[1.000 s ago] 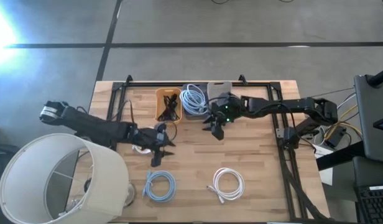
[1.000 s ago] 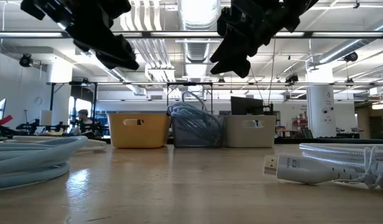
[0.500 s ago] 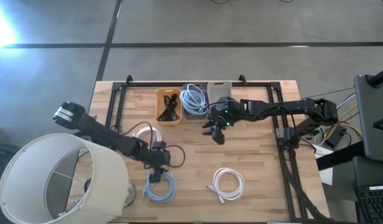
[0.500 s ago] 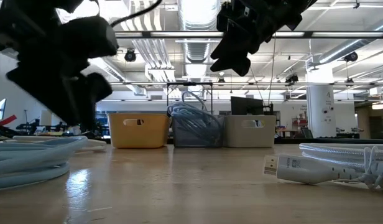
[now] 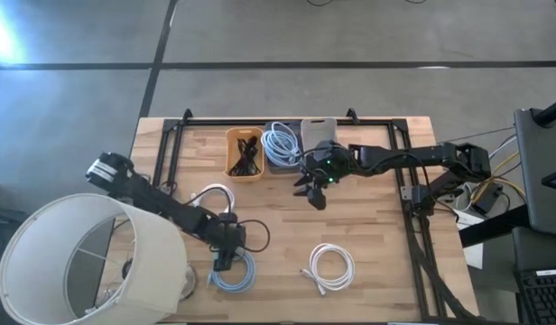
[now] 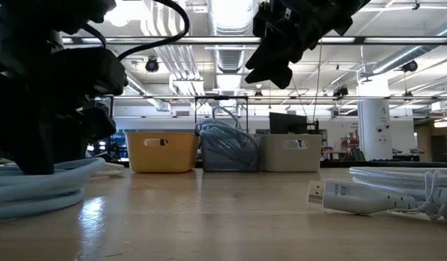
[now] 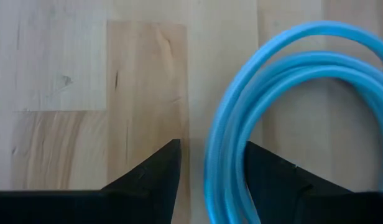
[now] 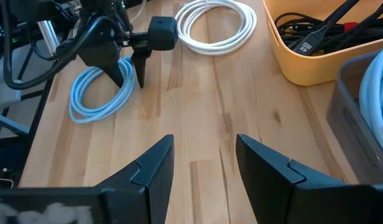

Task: Pick & Place USB Port
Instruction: Put the blue hdmi cable into the black bin

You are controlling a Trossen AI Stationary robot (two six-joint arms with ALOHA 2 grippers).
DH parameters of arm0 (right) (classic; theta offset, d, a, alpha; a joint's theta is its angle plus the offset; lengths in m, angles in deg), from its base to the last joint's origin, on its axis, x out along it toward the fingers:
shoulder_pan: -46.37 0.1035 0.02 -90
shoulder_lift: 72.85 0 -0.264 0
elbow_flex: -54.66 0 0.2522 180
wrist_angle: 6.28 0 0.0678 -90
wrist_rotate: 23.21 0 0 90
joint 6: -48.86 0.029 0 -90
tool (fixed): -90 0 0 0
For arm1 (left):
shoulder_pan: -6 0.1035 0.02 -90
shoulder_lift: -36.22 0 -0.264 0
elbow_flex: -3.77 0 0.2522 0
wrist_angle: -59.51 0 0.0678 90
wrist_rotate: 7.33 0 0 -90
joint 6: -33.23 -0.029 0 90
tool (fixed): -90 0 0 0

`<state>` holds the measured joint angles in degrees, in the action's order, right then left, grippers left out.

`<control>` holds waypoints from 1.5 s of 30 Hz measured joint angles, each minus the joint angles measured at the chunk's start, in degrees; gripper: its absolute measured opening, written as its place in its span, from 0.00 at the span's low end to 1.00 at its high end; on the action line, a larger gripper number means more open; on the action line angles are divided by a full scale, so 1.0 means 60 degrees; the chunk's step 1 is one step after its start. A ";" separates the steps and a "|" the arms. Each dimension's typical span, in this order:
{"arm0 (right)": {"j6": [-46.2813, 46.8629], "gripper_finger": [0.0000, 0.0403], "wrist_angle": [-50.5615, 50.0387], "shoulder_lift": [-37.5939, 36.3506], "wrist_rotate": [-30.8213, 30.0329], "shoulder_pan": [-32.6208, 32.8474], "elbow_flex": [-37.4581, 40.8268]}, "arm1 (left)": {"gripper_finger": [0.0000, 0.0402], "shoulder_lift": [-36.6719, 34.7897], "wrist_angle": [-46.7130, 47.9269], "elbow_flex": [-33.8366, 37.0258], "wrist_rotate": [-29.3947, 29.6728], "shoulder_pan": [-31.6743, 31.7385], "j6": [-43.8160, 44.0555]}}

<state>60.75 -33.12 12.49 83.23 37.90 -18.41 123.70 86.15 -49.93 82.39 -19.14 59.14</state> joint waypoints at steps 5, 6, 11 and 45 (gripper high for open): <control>-0.0061 0.41 0.0027 0.0000 -0.0015 0.0000 0.0129 | 0.44 0.0288 -0.0184 -0.0016 0.0292 -0.0012 0.0040; -0.0067 0.41 0.0032 0.0000 -0.0018 0.0000 0.0161 | 0.44 0.0312 -0.0216 -0.0018 0.0418 -0.0015 0.0007; -0.0088 0.41 0.0049 0.0004 -0.0018 0.0000 0.0302 | 0.39 0.0344 -0.0373 -0.0015 0.0660 -0.0008 -0.0396; 0.0015 0.42 0.1102 0.0004 -0.0661 0.0711 0.0362 | 0.11 0.0107 -0.1229 -0.1131 0.5358 0.1736 -0.1668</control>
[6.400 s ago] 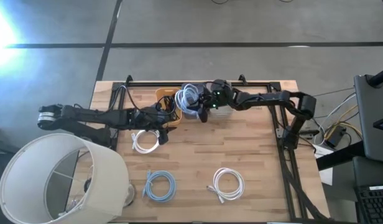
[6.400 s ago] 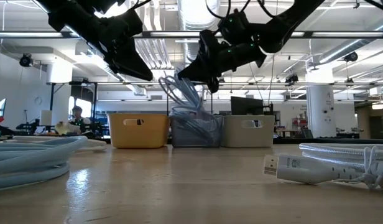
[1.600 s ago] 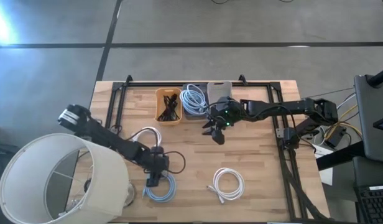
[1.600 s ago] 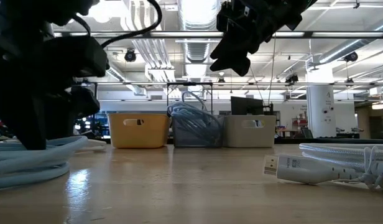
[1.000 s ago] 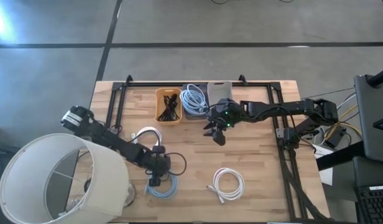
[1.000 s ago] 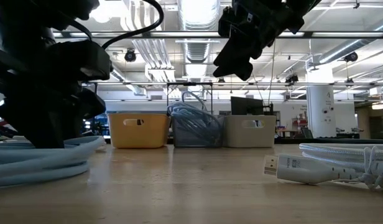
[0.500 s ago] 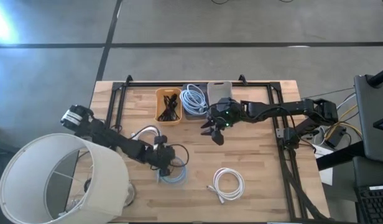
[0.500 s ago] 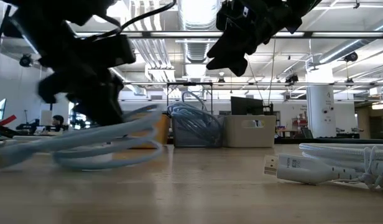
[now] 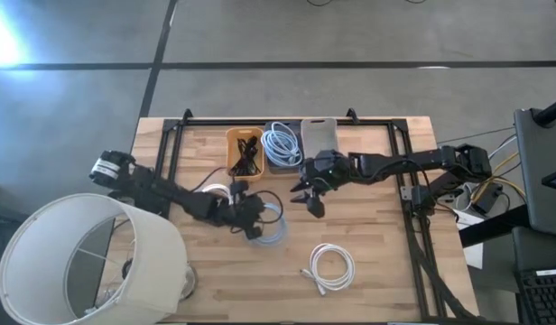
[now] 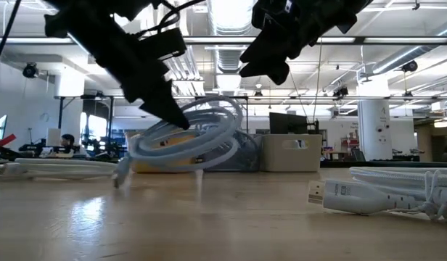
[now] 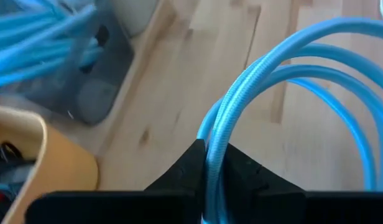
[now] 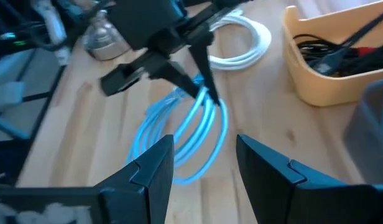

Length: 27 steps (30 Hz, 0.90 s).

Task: Pick & Place USB Port
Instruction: Put the blue hdmi cable into the black bin

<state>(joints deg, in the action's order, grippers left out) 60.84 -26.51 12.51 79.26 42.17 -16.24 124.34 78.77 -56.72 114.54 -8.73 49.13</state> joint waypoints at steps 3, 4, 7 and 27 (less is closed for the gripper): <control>0.0002 0.42 -0.0002 0.0000 -0.0618 0.0125 0.0000 | 0.10 0.0000 -0.0458 -0.0068 0.0173 0.0121 -0.0385; 0.0002 0.42 0.0001 0.0000 -0.0660 0.0144 0.0000 | 0.09 0.0000 -0.0599 -0.0082 0.0274 0.0166 -0.0518; 0.0002 0.42 -0.0002 0.0000 -0.0725 0.0167 0.0000 | 0.08 0.0000 -0.1062 -0.0082 0.0637 0.0312 -0.0805; 0.0173 0.42 -0.0029 0.0000 -0.1754 0.0156 0.0007 | 0.09 -0.0004 -0.3752 -0.0082 0.1206 0.0823 -0.2263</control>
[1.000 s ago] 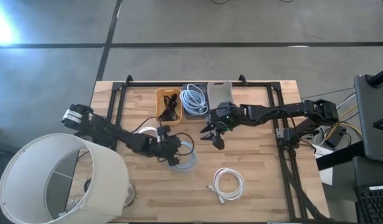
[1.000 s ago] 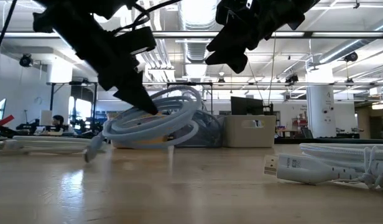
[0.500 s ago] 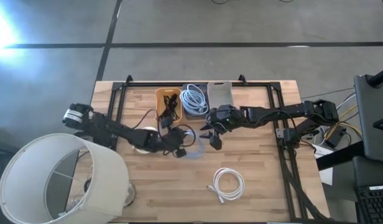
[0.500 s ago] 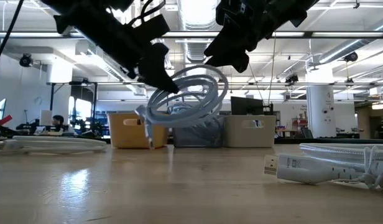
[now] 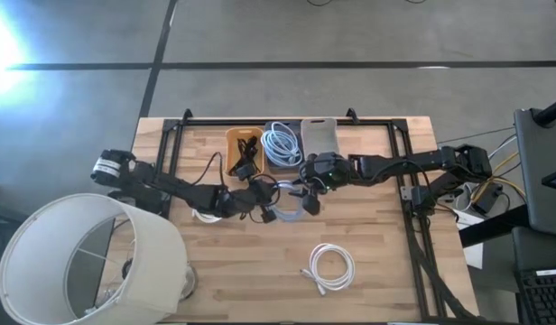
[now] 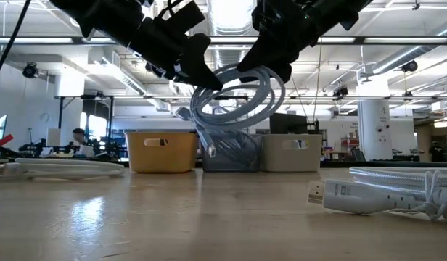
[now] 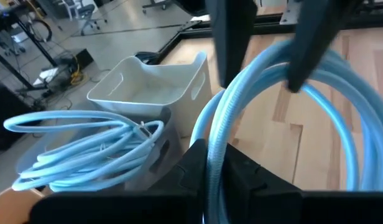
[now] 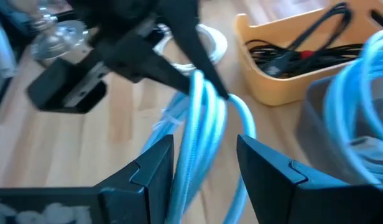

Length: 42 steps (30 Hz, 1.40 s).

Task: Pick & Place USB Port
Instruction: Put the blue hdmi cable into the black bin

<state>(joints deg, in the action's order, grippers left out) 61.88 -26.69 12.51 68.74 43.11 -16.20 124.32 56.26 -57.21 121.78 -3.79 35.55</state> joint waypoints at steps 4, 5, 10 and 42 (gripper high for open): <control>-0.0029 0.42 -0.0006 0.0000 -0.0370 0.0000 0.0002 | 0.09 0.0000 -0.0021 0.0000 0.0001 -0.0003 -0.0174; -0.0029 0.42 -0.0013 0.0000 -0.0372 0.0000 0.0002 | 0.09 0.0000 -0.0021 0.0004 -0.0002 -0.0006 -0.0178; -0.0029 0.36 -0.0218 0.0003 -0.0379 0.0000 0.0000 | 0.09 0.0000 -0.0039 0.0002 -0.0082 -0.0008 -0.0303; -0.0168 0.06 -0.0601 0.0004 -0.0967 -0.0022 -0.0043 | 0.26 -0.0011 -0.0153 -0.0062 -0.0210 -0.0002 -0.0615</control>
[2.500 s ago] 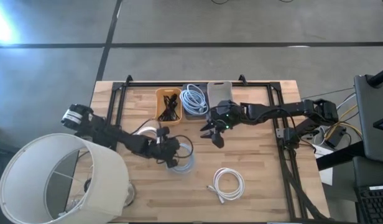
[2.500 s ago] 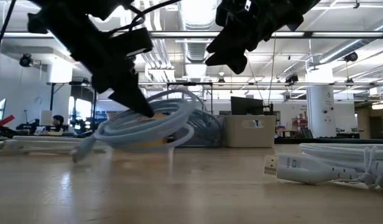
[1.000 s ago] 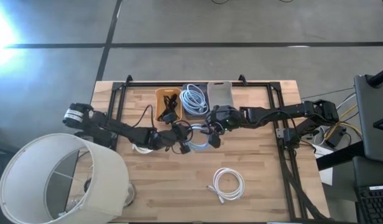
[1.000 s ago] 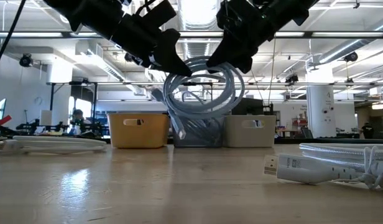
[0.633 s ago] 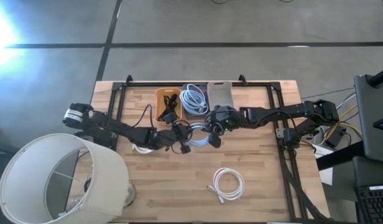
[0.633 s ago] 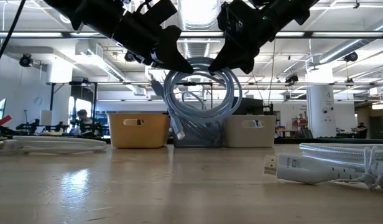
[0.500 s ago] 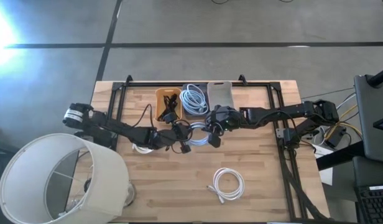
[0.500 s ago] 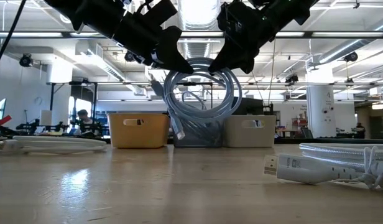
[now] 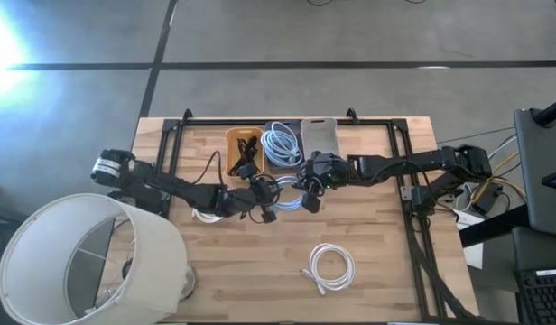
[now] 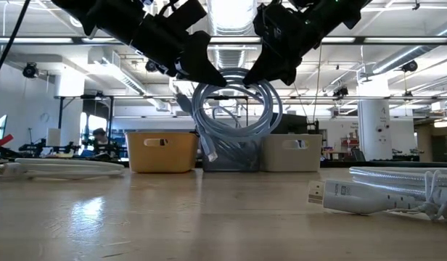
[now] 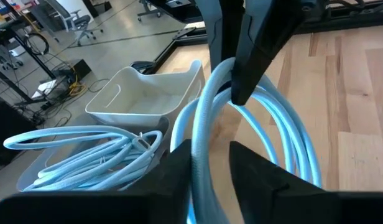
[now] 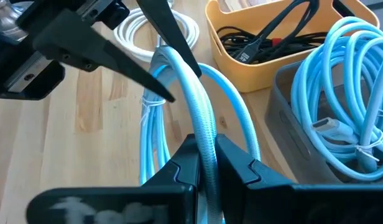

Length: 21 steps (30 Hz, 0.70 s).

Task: Pick & Place USB Port
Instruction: Put the blue hdmi cable into the black bin

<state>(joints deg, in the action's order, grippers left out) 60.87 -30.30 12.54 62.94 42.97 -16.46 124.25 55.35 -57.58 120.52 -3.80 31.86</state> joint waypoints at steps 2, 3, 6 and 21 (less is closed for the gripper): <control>0.0000 0.06 -0.0061 0.0000 -0.0025 -0.0010 -0.0011 | 0.31 0.0000 0.0007 0.0000 -0.0007 0.0000 0.0000; 0.0000 0.06 -0.0116 0.0000 -0.0042 -0.0013 -0.0012 | 0.33 0.0000 0.0014 0.0000 -0.0014 0.0000 0.0000; 0.0151 0.06 -0.0496 0.0000 -0.0278 -0.0015 -0.0019 | 0.40 0.0000 0.0027 0.0000 -0.0025 0.0000 0.0004; 0.1008 0.07 -0.2309 -0.1713 -0.1237 -0.0007 -0.0077 | 0.47 0.0000 0.0191 0.0000 0.0006 0.0000 0.0246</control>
<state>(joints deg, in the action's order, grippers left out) 66.92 -44.15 2.25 55.52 42.93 -16.92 124.25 56.49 -57.58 120.55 -3.80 33.34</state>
